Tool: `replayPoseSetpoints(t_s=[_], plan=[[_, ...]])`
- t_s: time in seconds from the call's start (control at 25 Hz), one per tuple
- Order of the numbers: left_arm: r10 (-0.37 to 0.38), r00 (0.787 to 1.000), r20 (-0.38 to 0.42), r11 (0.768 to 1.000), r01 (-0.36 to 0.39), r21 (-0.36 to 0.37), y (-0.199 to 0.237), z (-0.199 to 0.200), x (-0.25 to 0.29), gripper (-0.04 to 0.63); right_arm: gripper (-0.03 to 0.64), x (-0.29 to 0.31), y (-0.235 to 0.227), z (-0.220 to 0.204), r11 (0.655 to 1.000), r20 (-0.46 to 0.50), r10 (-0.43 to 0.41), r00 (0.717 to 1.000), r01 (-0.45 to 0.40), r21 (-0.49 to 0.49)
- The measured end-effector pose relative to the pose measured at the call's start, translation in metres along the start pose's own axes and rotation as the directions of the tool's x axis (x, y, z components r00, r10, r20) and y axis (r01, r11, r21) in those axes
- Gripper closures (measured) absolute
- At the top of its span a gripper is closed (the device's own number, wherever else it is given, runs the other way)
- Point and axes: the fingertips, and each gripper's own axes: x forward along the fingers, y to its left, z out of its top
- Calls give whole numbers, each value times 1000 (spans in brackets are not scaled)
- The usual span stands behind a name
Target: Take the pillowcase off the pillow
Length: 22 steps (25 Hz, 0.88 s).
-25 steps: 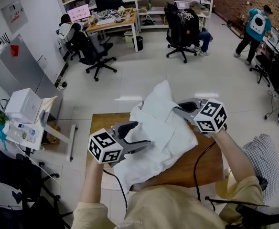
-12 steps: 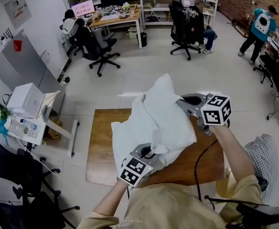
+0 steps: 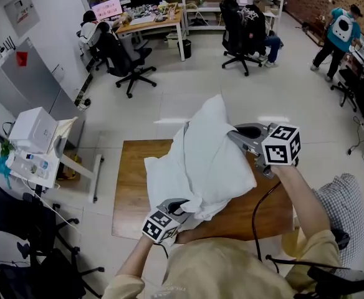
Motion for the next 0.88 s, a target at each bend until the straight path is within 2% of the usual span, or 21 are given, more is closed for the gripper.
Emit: replayPoseSetpoints(t_s=[0.12, 0.16, 0.2, 0.32, 0.44, 0.52, 0.6, 0.72, 0.8, 0.88], plan=[[-30, 998, 63, 999, 31, -17, 16, 39, -33, 355, 603, 3, 14, 3, 999, -4, 15, 1000, -15, -40], [-37, 996, 76, 999, 38, -9, 22, 50, -42, 285, 603, 5, 22, 2, 998, -12, 26, 1000, -27, -57], [-50, 995, 81, 999, 50, 8, 26, 61, -47, 253, 603, 6, 29, 1, 996, -20, 34, 999, -35, -76], [-150, 986, 71, 986, 144, 81, 28, 89, -52, 221, 602, 7, 41, 2, 991, -27, 45, 999, -48, -126], [-277, 959, 56, 952, 267, 149, 22, 115, -71, 175, 601, 9, 48, 6, 985, -44, 49, 998, -55, -161], [-327, 943, 68, 933, 311, 179, 26, 136, -93, 167, 601, 8, 52, 9, 981, -66, 44, 997, -55, -188], [-322, 941, 104, 935, 299, 189, 39, 160, -114, 167, 601, 8, 54, 12, 978, -81, 32, 996, -48, -203], [-247, 959, 138, 958, 220, 184, 70, 183, -123, 167, 601, 8, 57, 11, 980, -85, 19, 996, -36, -198], [-216, 962, 167, 972, 196, 129, 91, 192, -113, 167, 601, 7, 56, 7, 981, -85, 17, 996, -33, -193], [-189, 966, 178, 982, 184, 41, 118, 193, -92, 169, 601, 4, 55, 4, 980, -84, 19, 996, -35, -193]])
